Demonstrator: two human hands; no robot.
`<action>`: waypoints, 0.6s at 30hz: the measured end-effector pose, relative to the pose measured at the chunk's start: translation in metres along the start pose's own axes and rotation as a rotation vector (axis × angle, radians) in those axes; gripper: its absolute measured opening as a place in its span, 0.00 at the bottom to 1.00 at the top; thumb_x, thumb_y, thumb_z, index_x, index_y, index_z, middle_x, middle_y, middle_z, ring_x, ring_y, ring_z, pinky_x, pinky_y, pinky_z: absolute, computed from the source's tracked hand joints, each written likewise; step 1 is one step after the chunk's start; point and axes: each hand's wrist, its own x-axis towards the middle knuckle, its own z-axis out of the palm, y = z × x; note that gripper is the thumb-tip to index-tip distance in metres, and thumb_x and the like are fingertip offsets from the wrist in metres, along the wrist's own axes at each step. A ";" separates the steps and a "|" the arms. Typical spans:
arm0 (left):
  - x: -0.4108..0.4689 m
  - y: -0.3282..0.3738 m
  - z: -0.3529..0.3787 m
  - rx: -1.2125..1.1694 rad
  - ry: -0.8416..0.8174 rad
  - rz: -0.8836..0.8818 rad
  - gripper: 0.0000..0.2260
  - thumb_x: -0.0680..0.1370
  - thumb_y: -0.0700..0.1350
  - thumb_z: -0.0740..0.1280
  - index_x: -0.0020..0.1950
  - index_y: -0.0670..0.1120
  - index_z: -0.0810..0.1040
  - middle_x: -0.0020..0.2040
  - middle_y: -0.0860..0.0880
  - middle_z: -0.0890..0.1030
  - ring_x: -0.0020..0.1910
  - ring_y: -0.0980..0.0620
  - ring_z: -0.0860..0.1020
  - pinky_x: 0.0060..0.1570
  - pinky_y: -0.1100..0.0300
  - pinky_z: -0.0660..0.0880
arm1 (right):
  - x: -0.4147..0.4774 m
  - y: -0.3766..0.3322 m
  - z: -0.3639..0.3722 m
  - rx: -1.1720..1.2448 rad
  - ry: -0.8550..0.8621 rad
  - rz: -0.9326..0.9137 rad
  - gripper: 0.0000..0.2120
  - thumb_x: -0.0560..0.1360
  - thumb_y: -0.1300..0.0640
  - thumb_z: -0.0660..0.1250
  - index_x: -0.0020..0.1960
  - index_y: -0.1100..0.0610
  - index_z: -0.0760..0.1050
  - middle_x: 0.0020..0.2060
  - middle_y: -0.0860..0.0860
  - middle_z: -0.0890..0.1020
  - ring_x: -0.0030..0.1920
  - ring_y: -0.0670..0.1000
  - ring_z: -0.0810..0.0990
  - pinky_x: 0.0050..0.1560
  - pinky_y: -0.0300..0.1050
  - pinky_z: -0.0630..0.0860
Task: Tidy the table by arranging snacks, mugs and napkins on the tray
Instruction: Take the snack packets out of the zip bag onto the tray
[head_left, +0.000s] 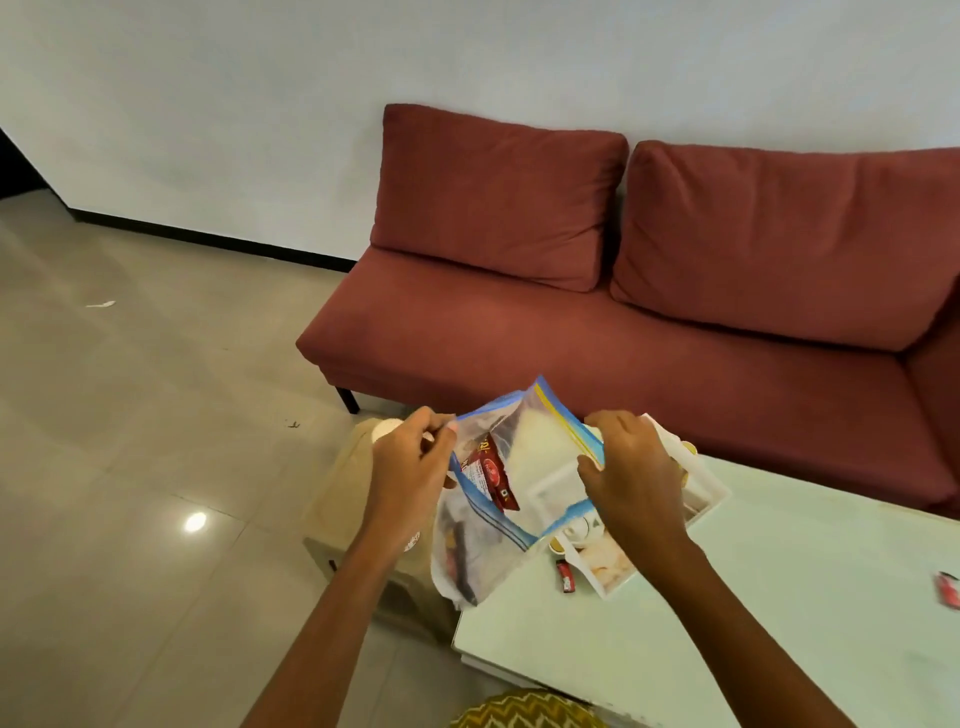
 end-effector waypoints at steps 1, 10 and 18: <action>0.000 0.001 0.002 -0.018 -0.014 0.009 0.09 0.78 0.42 0.62 0.37 0.47 0.72 0.33 0.48 0.78 0.28 0.61 0.78 0.24 0.71 0.73 | -0.002 -0.009 -0.001 0.002 0.089 -0.129 0.12 0.65 0.71 0.70 0.48 0.64 0.76 0.43 0.59 0.81 0.44 0.60 0.79 0.31 0.45 0.72; -0.005 0.003 0.012 -0.061 -0.100 0.060 0.09 0.76 0.42 0.64 0.38 0.40 0.73 0.33 0.48 0.78 0.30 0.52 0.78 0.26 0.68 0.76 | 0.014 -0.025 0.101 -0.118 -0.819 -0.339 0.10 0.78 0.62 0.60 0.57 0.64 0.71 0.55 0.62 0.77 0.54 0.61 0.77 0.53 0.52 0.75; -0.013 0.016 0.022 -0.023 -0.187 0.157 0.11 0.76 0.41 0.64 0.37 0.55 0.71 0.36 0.52 0.80 0.33 0.63 0.79 0.26 0.71 0.74 | 0.008 0.015 0.146 -0.667 -0.718 -0.726 0.26 0.76 0.51 0.64 0.68 0.63 0.62 0.68 0.63 0.67 0.69 0.62 0.63 0.69 0.57 0.62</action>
